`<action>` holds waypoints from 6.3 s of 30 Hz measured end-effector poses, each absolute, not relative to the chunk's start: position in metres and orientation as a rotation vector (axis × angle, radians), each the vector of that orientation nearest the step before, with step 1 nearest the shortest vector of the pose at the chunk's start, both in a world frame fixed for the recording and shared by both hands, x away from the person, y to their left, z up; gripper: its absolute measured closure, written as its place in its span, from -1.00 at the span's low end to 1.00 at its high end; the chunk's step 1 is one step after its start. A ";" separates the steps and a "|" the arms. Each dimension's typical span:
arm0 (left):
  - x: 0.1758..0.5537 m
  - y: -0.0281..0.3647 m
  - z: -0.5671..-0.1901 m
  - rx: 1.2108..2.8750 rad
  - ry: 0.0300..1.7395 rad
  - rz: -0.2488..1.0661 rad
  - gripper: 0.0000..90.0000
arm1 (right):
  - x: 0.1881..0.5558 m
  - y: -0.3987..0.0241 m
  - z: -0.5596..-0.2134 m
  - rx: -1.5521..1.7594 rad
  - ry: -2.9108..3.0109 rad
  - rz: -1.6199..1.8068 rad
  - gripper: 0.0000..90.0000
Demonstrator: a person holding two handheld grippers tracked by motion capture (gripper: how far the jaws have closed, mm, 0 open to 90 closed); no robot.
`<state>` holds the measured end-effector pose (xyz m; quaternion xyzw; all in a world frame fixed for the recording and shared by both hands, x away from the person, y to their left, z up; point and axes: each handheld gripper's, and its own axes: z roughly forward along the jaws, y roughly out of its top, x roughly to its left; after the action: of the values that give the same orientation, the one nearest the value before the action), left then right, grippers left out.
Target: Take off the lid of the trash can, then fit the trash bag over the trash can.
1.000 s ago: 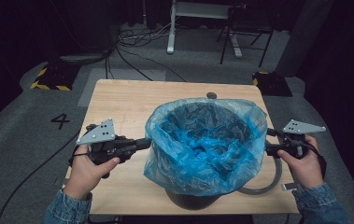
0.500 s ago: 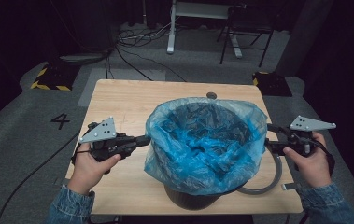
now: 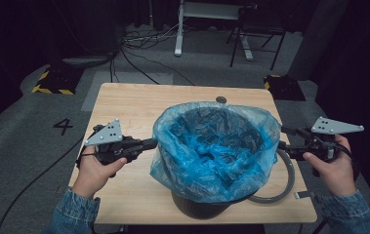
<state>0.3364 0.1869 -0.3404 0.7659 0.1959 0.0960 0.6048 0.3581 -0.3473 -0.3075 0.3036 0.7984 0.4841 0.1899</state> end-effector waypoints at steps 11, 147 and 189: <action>0.335 0.187 -0.339 1.774 0.454 0.227 1.00 | 0.342 -0.343 -0.279 0.800 2.232 1.427 -0.22; 0.319 0.183 -0.444 1.953 0.592 0.036 0.16 | 0.344 -0.337 -0.444 0.906 2.660 1.048 -0.14; 0.291 0.156 -0.357 1.908 0.417 0.172 1.00 | 0.303 -0.306 -0.332 0.550 2.563 1.329 1.00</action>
<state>0.2911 0.1562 -0.3573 0.8083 0.1765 0.0729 0.5570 0.3035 -0.3057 -0.3320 0.1862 0.8676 0.4498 0.1014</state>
